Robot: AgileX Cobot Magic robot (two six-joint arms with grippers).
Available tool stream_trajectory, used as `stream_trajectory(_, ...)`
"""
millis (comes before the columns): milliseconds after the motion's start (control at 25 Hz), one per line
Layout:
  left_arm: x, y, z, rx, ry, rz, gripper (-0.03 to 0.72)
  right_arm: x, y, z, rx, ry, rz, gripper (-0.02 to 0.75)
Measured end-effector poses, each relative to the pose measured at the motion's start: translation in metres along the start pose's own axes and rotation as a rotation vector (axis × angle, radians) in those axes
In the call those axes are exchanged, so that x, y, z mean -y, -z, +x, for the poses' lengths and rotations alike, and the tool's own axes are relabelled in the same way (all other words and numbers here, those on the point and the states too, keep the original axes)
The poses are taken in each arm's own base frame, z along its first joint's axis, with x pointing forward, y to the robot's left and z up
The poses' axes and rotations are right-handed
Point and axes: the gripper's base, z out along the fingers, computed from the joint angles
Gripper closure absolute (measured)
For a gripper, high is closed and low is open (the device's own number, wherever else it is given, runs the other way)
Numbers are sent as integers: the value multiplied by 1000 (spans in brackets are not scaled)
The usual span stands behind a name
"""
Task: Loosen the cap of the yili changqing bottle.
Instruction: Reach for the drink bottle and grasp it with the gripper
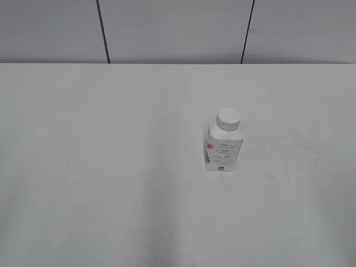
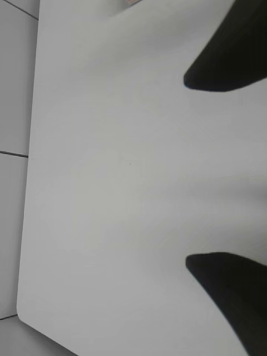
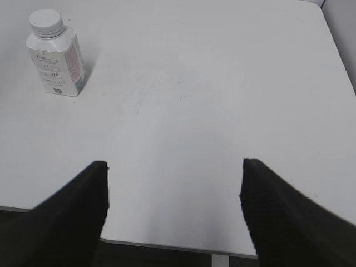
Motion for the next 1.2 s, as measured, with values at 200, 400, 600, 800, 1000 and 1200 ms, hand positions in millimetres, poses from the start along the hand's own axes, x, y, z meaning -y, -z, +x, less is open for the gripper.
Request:
stream_trajectory(200, 0, 0, 0, 0, 0, 0, 144, 0, 0, 0, 0, 0, 0, 156)
stream_trajectory(400, 0, 0, 0, 0, 0, 0, 144, 0, 0, 0, 0, 0, 0, 156)
stream_trajectory(600, 0, 0, 0, 1, 0, 0, 144, 0, 0, 0, 0, 0, 0, 156)
stream_trajectory(800, 1, 2, -6, 31, -48, 2, 144, 0, 0, 0, 0, 0, 0, 156)
stream_trajectory(1000, 3, -3, -36, 173, -119, 5, 144, 0, 0, 0, 0, 0, 0, 156)
stream_trajectory(1200, 6, -22, -61, 253, -135, 30, 144, 0, 0, 0, 0, 0, 0, 156)
